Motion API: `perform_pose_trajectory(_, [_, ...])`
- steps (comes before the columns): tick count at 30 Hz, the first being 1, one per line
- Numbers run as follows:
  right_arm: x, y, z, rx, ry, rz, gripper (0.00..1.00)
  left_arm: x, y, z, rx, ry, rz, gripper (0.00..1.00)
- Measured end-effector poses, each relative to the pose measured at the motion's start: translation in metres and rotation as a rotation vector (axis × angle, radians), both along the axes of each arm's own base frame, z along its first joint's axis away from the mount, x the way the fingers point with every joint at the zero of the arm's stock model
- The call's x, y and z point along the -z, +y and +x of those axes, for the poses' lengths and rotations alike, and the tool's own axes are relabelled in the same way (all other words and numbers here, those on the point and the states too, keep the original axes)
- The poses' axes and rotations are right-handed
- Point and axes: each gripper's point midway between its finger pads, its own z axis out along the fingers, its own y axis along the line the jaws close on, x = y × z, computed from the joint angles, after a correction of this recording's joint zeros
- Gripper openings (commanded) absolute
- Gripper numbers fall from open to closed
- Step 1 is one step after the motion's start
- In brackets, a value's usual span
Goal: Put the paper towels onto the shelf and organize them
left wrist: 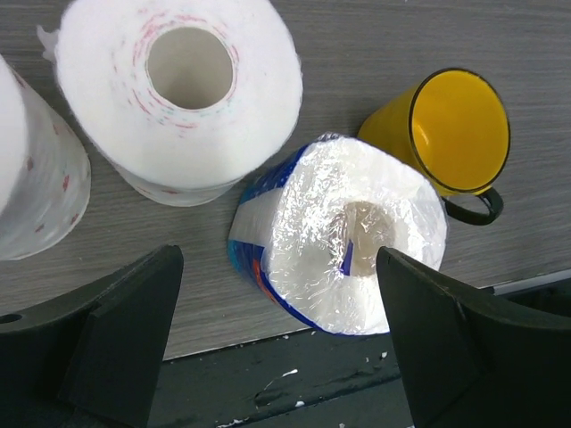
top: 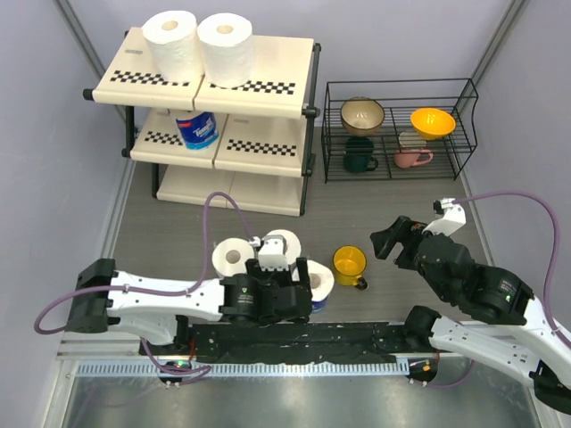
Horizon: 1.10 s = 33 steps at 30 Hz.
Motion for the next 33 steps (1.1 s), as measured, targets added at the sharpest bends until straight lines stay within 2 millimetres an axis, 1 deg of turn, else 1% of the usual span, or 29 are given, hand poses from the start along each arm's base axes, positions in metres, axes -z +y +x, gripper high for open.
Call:
perform_pose_trajectory(4, [0.0, 0.0, 0.0, 0.001, 0.0, 0.0, 0.9, 0.018, -0.004, -0.003, 0.0, 0.023, 0.043, 0.92])
perform_pose_trajectory(6, [0.0, 0.0, 0.0, 0.001, 0.0, -0.001, 0.9, 0.026, -0.006, -0.003, -0.003, 0.032, 0.062, 0.89])
perform_pose_trajectory(9, [0.0, 0.0, 0.0, 0.001, 0.0, -0.001, 0.9, 0.036, -0.007, -0.004, -0.012, 0.042, 0.08, 0.88])
perform_pose_trajectory(16, [-0.001, -0.002, -0.001, 0.001, -0.005, 0.006, 0.9, 0.042, -0.012, -0.003, -0.037, 0.049, 0.066, 0.85])
perform_pose_trajectory(18, [-0.001, -0.002, -0.001, 0.001, -0.005, 0.006, 0.9, 0.044, -0.014, -0.003, -0.041, 0.047, 0.062, 0.82])
perform_pose_trajectory(19, [-0.001, -0.002, -0.001, 0.001, -0.004, 0.006, 0.9, 0.044, -0.015, -0.002, -0.044, 0.046, 0.059, 0.78])
perform_pose_trajectory(21, [-0.001, -0.002, -0.001, 0.001, -0.005, 0.006, 0.9, 0.046, -0.018, -0.001, -0.053, 0.045, 0.051, 0.74])
perform_pose_trajectory(22, [-0.001, -0.002, -0.001, 0.001, -0.005, 0.007, 0.9, 0.047, -0.02, 0.0, -0.055, 0.044, 0.051, 0.69])
perform_pose_trajectory(24, [-0.001, -0.002, -0.001, 0.001, -0.005, 0.007, 0.9, 0.047, -0.024, 0.001, -0.058, 0.044, 0.046, 0.62])
perform_pose_trajectory(25, [-0.001, -0.002, -0.002, 0.001, -0.005, 0.007, 0.9, 0.047, -0.026, 0.001, -0.058, 0.044, 0.045, 0.51])
perform_pose_trajectory(27, [-0.002, -0.003, -0.002, 0.001, -0.009, 0.013, 0.9, 0.046, -0.029, 0.001, -0.054, 0.044, 0.044, 0.45])
perform_pose_trajectory(28, [-0.003, -0.004, -0.003, 0.001, -0.012, 0.017, 0.9, 0.045, -0.03, 0.001, -0.053, 0.045, 0.042, 0.37])
perform_pose_trajectory(29, [-0.004, -0.005, -0.003, 0.001, -0.015, 0.02, 0.9, 0.044, -0.03, 0.0, -0.047, 0.045, 0.044, 0.34])
perform_pose_trajectory(31, [-0.005, -0.006, -0.004, 0.002, -0.019, 0.028, 0.9, 0.042, -0.03, -0.001, -0.033, 0.045, 0.053, 0.31])
perform_pose_trajectory(33, [-0.006, -0.006, -0.004, 0.003, -0.022, 0.033, 0.9, 0.036, -0.027, -0.001, -0.015, 0.042, 0.061, 0.31])
